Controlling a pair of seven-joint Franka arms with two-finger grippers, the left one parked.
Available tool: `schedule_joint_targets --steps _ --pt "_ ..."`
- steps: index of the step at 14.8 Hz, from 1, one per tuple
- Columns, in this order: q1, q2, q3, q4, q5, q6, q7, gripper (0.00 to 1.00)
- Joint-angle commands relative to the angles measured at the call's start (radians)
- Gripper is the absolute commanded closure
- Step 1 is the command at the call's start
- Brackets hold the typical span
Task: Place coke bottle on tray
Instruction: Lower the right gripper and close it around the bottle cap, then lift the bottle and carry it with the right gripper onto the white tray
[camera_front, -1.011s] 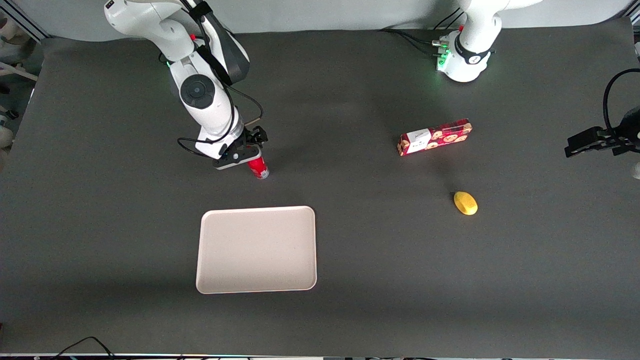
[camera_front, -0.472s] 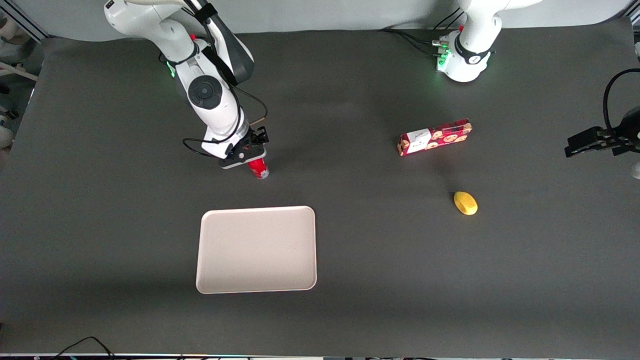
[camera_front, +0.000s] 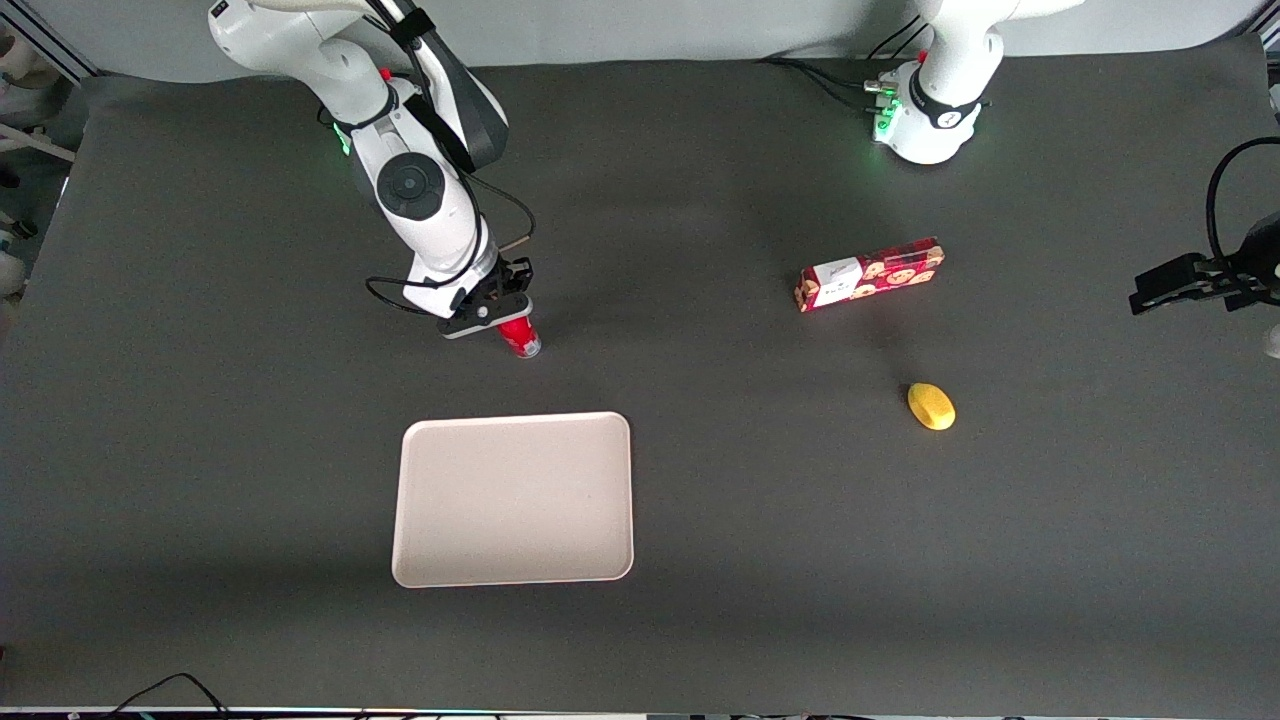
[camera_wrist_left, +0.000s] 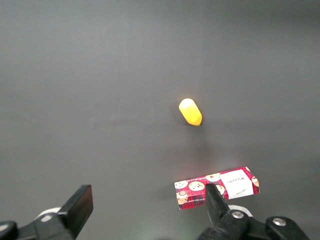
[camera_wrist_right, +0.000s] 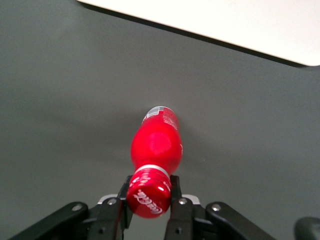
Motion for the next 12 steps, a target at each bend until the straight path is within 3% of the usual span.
schedule_joint_targets --steps 1,12 --pt "0.002 -0.042 -0.001 0.016 0.012 -0.004 0.002 1.00" --pt "-0.014 -0.192 -0.021 0.511 0.010 -0.652 0.001 1.00"
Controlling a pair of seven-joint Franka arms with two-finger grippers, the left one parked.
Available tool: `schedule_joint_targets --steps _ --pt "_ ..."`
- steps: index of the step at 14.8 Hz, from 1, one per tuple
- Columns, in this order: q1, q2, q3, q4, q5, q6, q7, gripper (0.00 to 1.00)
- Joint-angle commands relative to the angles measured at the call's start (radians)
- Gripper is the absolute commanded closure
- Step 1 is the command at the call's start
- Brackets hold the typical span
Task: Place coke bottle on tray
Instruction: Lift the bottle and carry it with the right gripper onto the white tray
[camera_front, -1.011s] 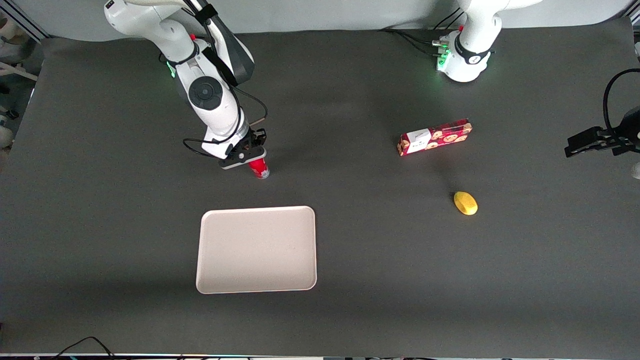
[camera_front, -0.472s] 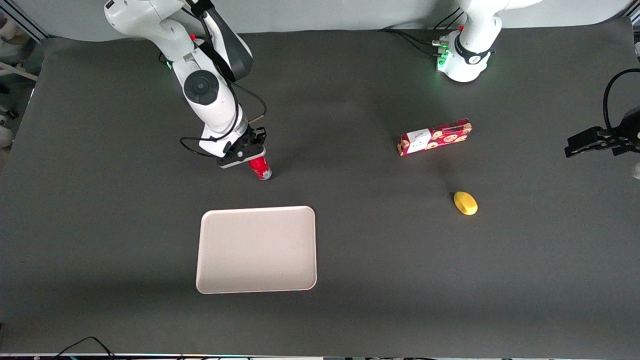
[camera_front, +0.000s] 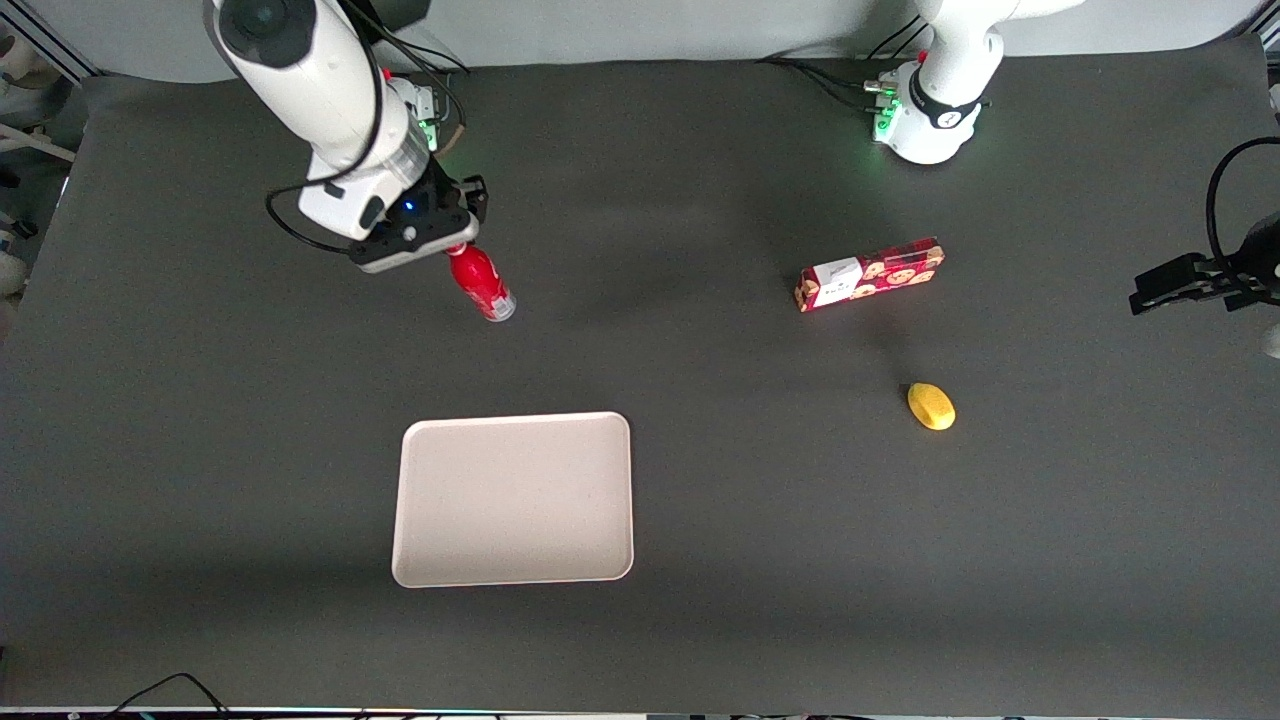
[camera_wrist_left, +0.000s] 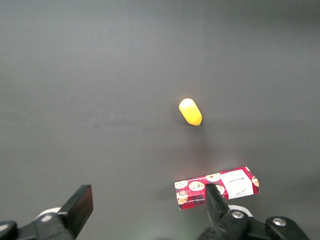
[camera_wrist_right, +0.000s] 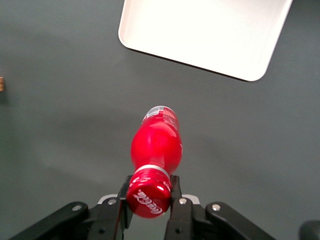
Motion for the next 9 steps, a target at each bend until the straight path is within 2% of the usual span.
schedule_joint_targets --steps 1,5,9 --pt "-0.005 -0.008 0.001 0.120 0.010 -0.121 0.001 1.00" --pt "-0.112 0.043 -0.001 0.126 0.001 -0.062 -0.068 1.00" --pt "-0.311 0.162 0.044 0.184 0.004 0.004 -0.130 1.00"
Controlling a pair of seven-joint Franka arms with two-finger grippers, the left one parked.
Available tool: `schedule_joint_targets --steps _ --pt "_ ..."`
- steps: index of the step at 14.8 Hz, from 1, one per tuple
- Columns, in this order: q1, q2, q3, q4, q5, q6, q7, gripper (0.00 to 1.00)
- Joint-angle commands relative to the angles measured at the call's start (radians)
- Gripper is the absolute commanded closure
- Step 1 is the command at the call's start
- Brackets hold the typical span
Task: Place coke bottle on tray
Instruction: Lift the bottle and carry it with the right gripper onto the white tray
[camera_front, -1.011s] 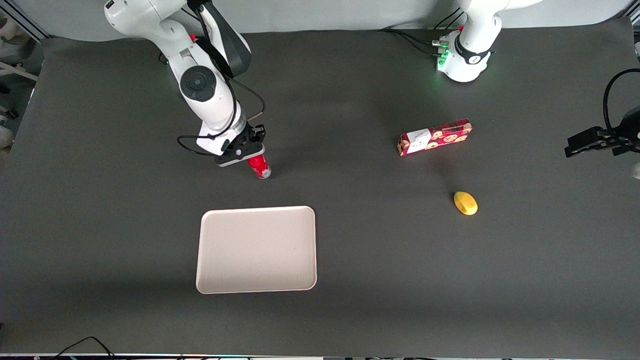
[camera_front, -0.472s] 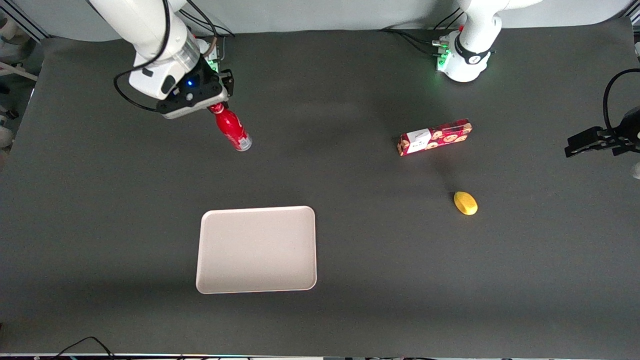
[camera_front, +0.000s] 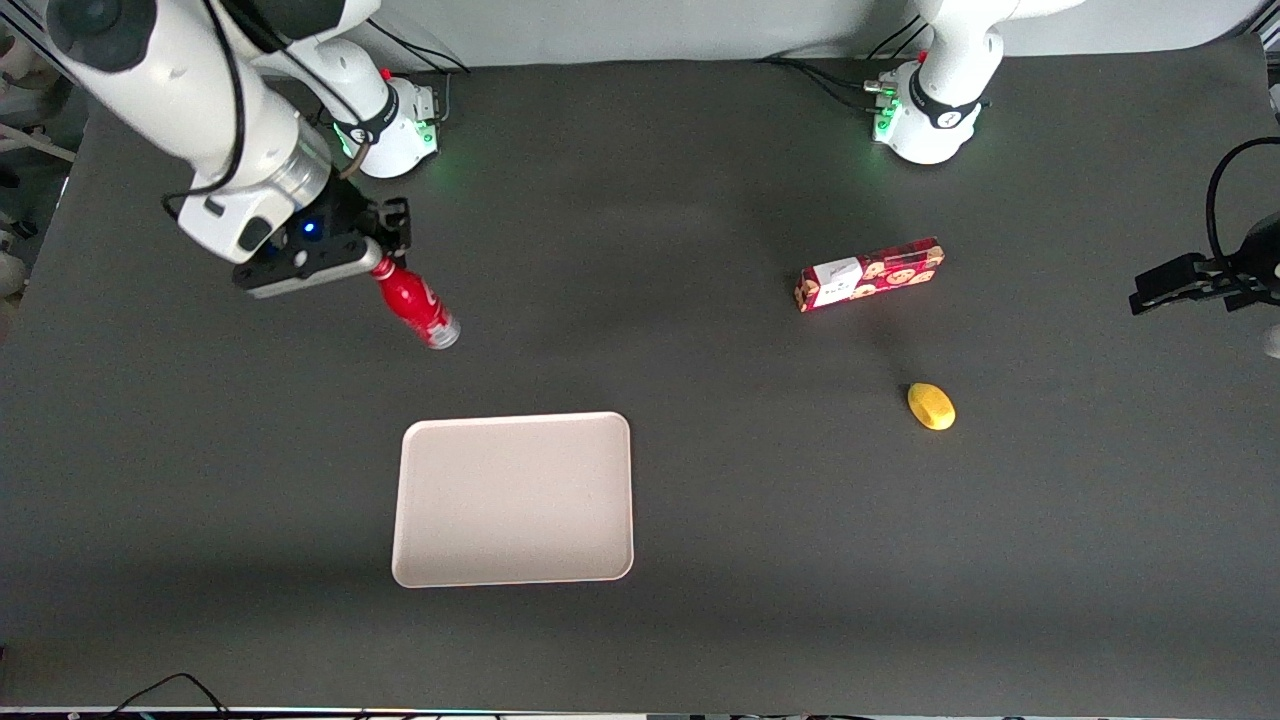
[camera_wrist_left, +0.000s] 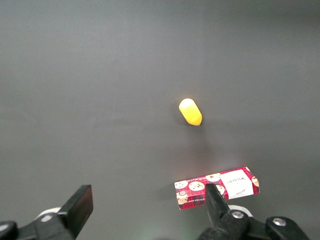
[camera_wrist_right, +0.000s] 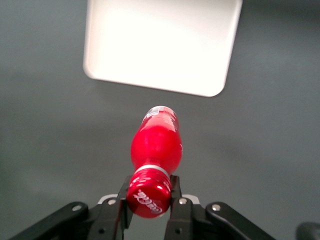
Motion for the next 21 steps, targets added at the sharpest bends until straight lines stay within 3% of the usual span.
schedule_joint_targets --steps 1,3,9,13,21 --pt "-0.176 0.138 0.067 0.120 0.008 0.020 -0.068 1.00" --pt "-0.230 0.208 0.108 0.181 0.010 0.024 -0.068 1.00" --pt "-0.232 0.369 0.107 0.224 0.008 0.209 -0.078 1.00" --pt "-0.238 0.488 0.087 0.235 0.010 0.316 -0.216 1.00" --pt "-0.232 0.595 0.050 0.275 0.002 0.339 -0.260 1.00"
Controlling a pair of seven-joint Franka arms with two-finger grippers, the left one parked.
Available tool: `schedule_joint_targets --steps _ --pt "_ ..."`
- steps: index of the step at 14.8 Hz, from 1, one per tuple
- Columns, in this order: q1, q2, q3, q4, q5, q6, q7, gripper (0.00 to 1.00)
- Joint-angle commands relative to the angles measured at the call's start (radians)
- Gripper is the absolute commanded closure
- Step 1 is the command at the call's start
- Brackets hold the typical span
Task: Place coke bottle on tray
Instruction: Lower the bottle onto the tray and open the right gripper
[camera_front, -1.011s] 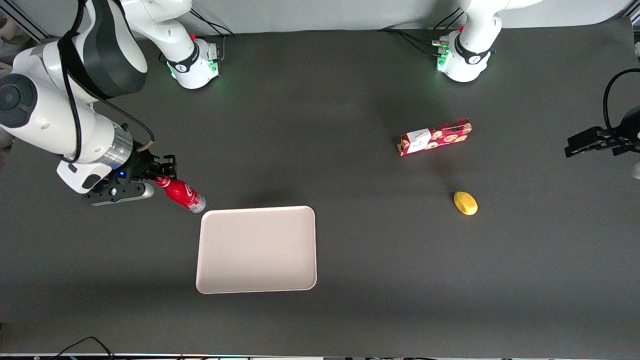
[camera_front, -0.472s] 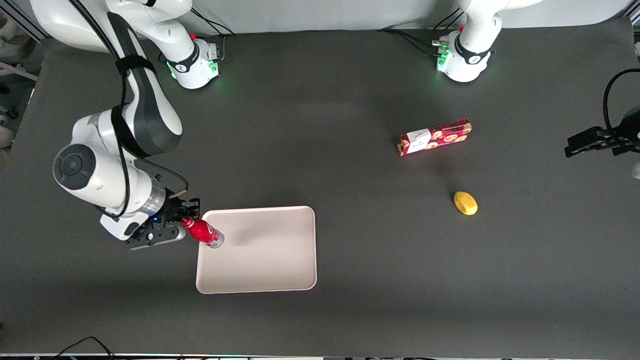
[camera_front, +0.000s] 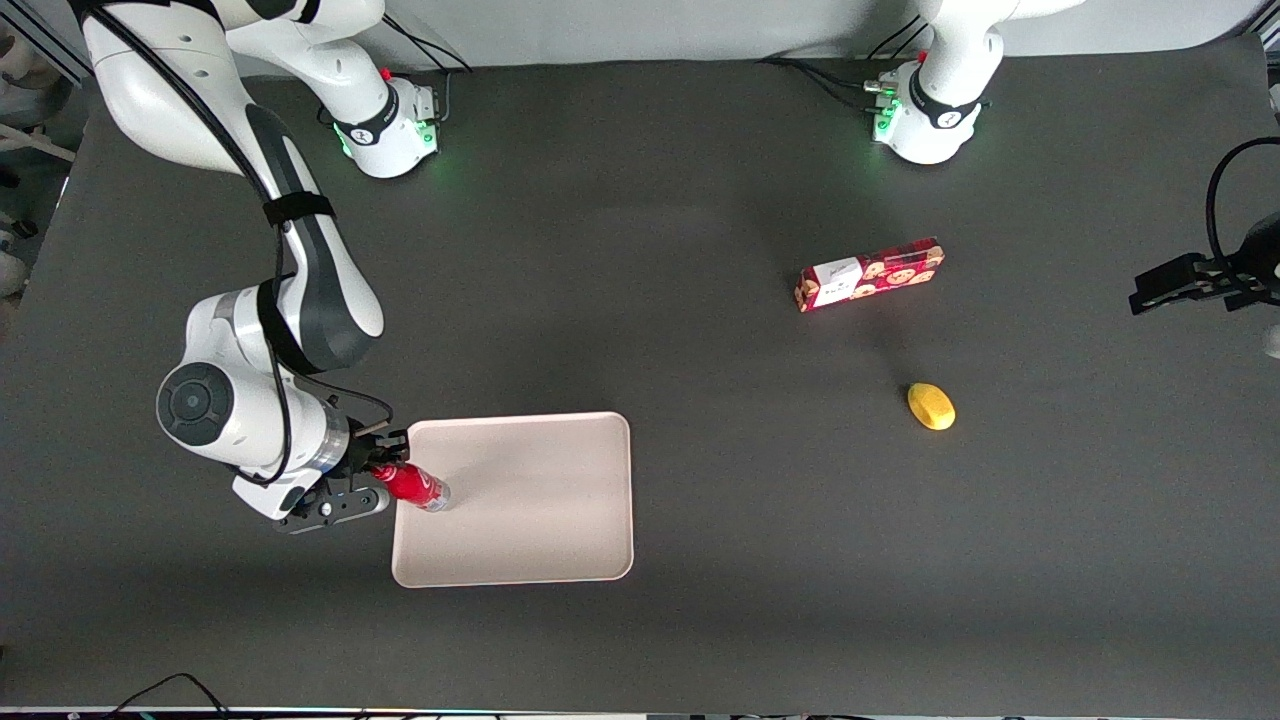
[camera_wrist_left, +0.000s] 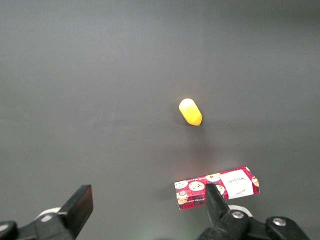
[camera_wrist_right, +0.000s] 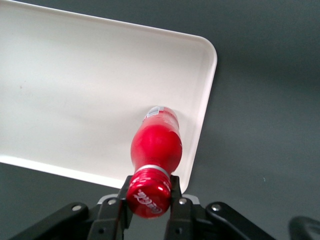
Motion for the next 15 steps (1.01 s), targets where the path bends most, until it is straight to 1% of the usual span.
schedule_joint_targets --steps 1,5,6,7,8,15 --pt "0.001 0.032 -0.013 0.043 0.002 0.013 -0.034 1.00" --pt "0.001 0.038 -0.013 0.043 0.008 0.036 -0.052 1.00" --pt "0.001 0.050 -0.013 0.043 0.008 0.036 -0.051 0.87" --pt "-0.001 0.053 -0.013 0.041 0.011 0.037 -0.044 0.16" --pt "-0.007 0.056 -0.016 0.041 0.015 0.039 -0.051 0.00" --pt "0.001 0.055 -0.025 0.041 0.014 0.037 -0.041 0.00"
